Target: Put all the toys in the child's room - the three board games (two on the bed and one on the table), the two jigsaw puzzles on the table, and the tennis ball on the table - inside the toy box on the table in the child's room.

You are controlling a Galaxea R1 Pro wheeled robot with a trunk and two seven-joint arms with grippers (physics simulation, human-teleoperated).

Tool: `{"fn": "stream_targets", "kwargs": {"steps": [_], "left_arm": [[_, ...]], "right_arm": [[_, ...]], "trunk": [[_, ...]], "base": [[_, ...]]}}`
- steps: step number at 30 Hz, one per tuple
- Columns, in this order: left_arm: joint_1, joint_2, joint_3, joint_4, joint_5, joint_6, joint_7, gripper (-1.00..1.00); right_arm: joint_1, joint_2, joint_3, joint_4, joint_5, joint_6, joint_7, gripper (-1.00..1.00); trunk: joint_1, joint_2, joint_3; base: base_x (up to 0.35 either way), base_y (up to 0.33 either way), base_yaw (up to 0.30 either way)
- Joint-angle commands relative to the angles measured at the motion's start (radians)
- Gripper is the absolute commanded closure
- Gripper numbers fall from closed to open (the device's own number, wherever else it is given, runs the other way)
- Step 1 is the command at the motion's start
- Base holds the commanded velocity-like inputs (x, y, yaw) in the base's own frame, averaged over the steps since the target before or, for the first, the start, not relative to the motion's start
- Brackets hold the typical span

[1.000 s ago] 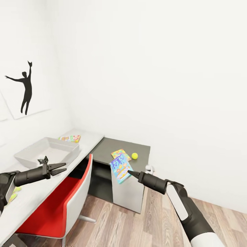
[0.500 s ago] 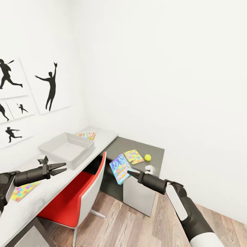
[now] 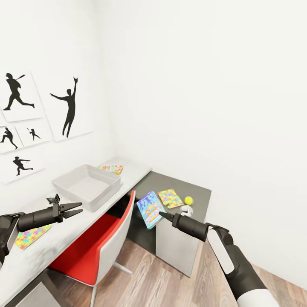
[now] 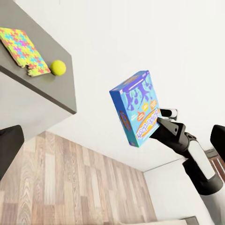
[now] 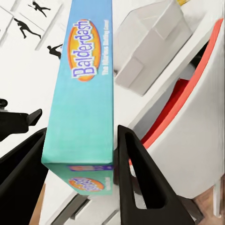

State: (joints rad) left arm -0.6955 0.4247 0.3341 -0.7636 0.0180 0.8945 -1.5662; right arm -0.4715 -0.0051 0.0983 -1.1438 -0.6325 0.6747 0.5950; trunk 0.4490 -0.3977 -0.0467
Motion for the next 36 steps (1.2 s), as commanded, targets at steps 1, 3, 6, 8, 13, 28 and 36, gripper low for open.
{"fn": "stream_targets", "kwargs": {"steps": [1,3,6,8,13,28,36], "left_arm": [[-0.001,0.0,0.0,0.0,-0.001,0.011,-0.005,-1.0],[-0.001,0.0,0.0,0.0,-0.001,0.011,-0.005,-1.0],[-0.001,-0.001,0.0,0.0,-0.001,0.011,-0.005,-1.0],[-0.001,0.0,0.0,0.0,-0.002,0.011,-0.005,-1.0],[-0.001,0.0,0.0,0.0,-0.002,0.011,-0.005,-1.0],[-0.001,0.001,0.002,0.0,-0.001,0.011,-0.005,-1.0],[0.0,0.002,0.004,0.0,-0.001,0.011,-0.005,-1.0]], "right_arm": [[-0.001,-0.003,-0.001,-0.006,-0.007,0.007,0.001,1.0],[-0.001,-0.004,-0.003,-0.023,-0.008,0.011,0.002,1.0],[0.003,-0.006,-0.003,-0.097,-0.013,0.021,0.003,1.0],[0.019,-0.006,-0.003,-0.161,-0.017,0.038,0.003,1.0],[0.049,-0.006,-0.015,-0.237,-0.022,0.117,0.0,1.0],[0.059,-0.005,-0.061,-0.252,-0.013,0.155,0.004,1.0],[0.059,0.006,-0.054,-0.254,-0.008,0.152,-0.01,1.0]], "trunk": [[0.001,-0.002,-0.002],[0.001,-0.002,-0.002],[0.001,-0.002,-0.002],[0.001,-0.002,-0.002],[0.001,-0.002,-0.002],[0.001,-0.002,-0.002],[0.001,-0.002,-0.002]], "base": [[0.207,-0.185,0.003],[0.186,-0.152,0.003],[0.099,-0.068,0.001],[0.047,-0.033,0.001],[0.017,-0.012,0.0],[0.087,-0.069,0.0],[0.047,-0.045,0.167]]}}
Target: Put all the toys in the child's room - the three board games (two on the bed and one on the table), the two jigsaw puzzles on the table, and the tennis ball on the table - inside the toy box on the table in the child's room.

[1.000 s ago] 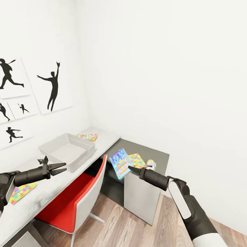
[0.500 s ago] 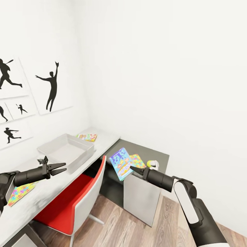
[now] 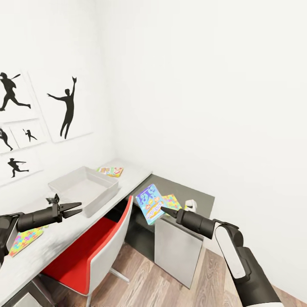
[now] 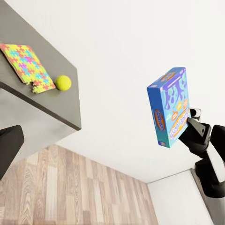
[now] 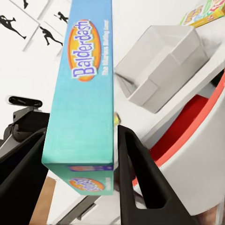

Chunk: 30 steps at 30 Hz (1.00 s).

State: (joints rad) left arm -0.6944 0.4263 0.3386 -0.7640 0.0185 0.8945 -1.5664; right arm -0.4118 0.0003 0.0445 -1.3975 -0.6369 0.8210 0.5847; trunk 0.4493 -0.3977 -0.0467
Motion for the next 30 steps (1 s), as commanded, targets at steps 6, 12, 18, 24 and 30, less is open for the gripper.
{"fn": "stream_targets", "kwargs": {"steps": [6,12,18,24,30], "left_arm": [[-0.001,0.0,0.0,0.0,-0.001,0.011,-0.004,-1.0],[-0.001,0.0,0.0,0.0,0.0,0.01,-0.004,-1.0],[-0.001,0.0,0.0,0.0,-0.001,0.011,-0.004,-1.0],[-0.001,0.0,0.0,0.0,-0.001,0.01,-0.004,-1.0],[-0.001,-0.001,0.0,0.0,-0.002,0.01,-0.004,-1.0]], "right_arm": [[-0.001,0.002,0.002,-0.001,-0.003,0.006,-0.003,1.0],[-0.001,0.003,0.003,-0.001,-0.003,0.006,-0.003,1.0],[-0.001,0.004,0.003,0.0,-0.003,0.006,-0.005,1.0],[-0.001,0.004,0.003,0.0,-0.003,0.006,-0.007,1.0],[-0.001,0.004,0.003,0.0,-0.003,0.006,-0.009,1.0]], "trunk": [[0.001,-0.002,-0.002],[0.001,-0.002,-0.002],[0.001,-0.002,-0.002],[0.001,-0.002,-0.002],[0.001,-0.002,-0.002]], "base": [[0.005,-0.086,0.28],[0.0,-0.2,0.291],[0.0,-0.164,0.292],[0.024,-0.055,0.292],[0.179,-0.01,0.292]]}}
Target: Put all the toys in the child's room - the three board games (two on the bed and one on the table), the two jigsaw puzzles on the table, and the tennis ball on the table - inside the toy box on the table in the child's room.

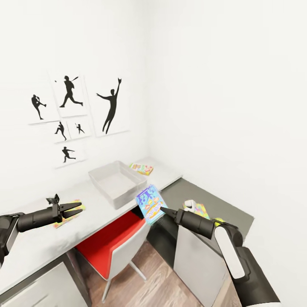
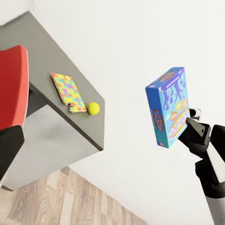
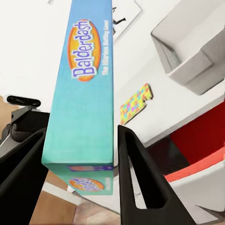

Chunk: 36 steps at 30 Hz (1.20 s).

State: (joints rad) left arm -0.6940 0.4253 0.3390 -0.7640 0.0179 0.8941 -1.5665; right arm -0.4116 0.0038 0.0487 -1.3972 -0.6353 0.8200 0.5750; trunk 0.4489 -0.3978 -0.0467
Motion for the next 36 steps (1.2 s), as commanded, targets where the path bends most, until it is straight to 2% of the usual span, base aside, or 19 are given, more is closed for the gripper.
{"fn": "stream_targets", "kwargs": {"steps": [1,21,36], "left_arm": [[-0.001,0.0,0.0,0.0,-0.001,0.011,-0.004,-1.0],[-0.001,0.0,0.0,0.0,0.0,0.009,-0.004,-1.0],[-0.001,0.0,0.0,0.0,0.001,0.007,-0.004,-1.0]], "right_arm": [[-0.001,0.0,-0.001,0.0,-0.004,0.007,0.001,1.0],[-0.001,-0.002,-0.003,0.001,-0.004,0.007,0.003,1.0],[-0.001,-0.002,-0.003,0.001,-0.006,0.006,0.004,1.0]], "trunk": [[0.001,-0.002,-0.002],[0.001,-0.002,-0.002],[0.001,-0.002,-0.002]], "base": [[0.277,-0.003,0.292],[0.323,0.0,0.284],[0.315,-0.028,0.045]]}}
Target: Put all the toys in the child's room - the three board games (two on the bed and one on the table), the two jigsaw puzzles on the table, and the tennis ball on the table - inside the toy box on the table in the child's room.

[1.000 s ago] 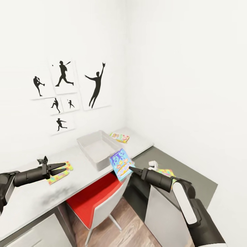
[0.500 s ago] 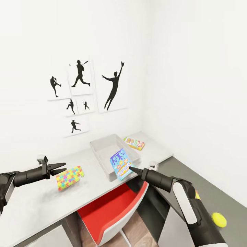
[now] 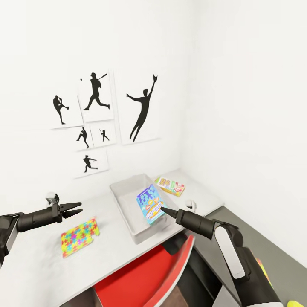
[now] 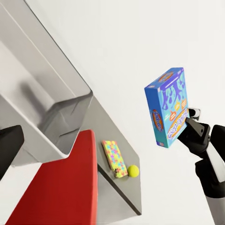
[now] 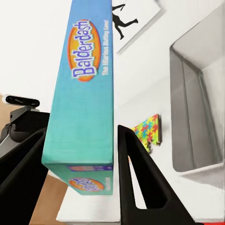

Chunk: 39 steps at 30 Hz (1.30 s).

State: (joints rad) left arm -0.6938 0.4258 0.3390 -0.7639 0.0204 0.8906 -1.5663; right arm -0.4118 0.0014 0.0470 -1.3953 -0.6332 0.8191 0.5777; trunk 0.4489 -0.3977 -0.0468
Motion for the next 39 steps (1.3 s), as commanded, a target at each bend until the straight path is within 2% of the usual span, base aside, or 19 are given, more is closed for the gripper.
{"fn": "stream_targets", "kwargs": {"steps": [1,6,15,22,33,39], "left_arm": [[-0.001,0.0,0.0,0.0,-0.001,0.01,-0.004,-1.0],[-0.001,0.0,0.0,0.0,-0.001,0.01,-0.004,-1.0],[-0.001,0.0,0.0,0.0,-0.001,0.01,-0.004,-1.0],[-0.001,-0.001,0.0,0.0,0.0,0.01,-0.004,-1.0],[0.0,0.0,0.0,0.0,-0.001,0.01,-0.004,-1.0],[0.0,-0.001,0.0,0.0,0.0,0.01,-0.004,-1.0]], "right_arm": [[-0.001,0.0,-0.001,-0.001,-0.008,0.007,0.001,1.0],[-0.001,0.0,-0.001,-0.001,-0.008,0.007,0.001,1.0],[-0.001,0.0,-0.001,-0.001,-0.008,0.008,0.003,1.0],[-0.001,0.0,-0.001,-0.002,-0.008,0.007,0.003,1.0],[-0.001,0.0,-0.001,-0.001,-0.008,0.006,0.003,1.0],[-0.001,-0.001,-0.001,-0.001,-0.007,0.006,0.004,1.0]], "trunk": [[0.001,-0.002,-0.002],[0.001,-0.002,-0.002],[0.001,-0.002,-0.002],[0.001,-0.002,-0.002],[0.001,-0.002,-0.002],[0.001,-0.002,-0.002]], "base": [[0.213,-0.122,0.194],[0.12,-0.059,0.211],[0.026,-0.019,0.054],[0.16,-0.084,0.21],[0.08,-0.01,0.056],[0.17,0.0,0.212]]}}
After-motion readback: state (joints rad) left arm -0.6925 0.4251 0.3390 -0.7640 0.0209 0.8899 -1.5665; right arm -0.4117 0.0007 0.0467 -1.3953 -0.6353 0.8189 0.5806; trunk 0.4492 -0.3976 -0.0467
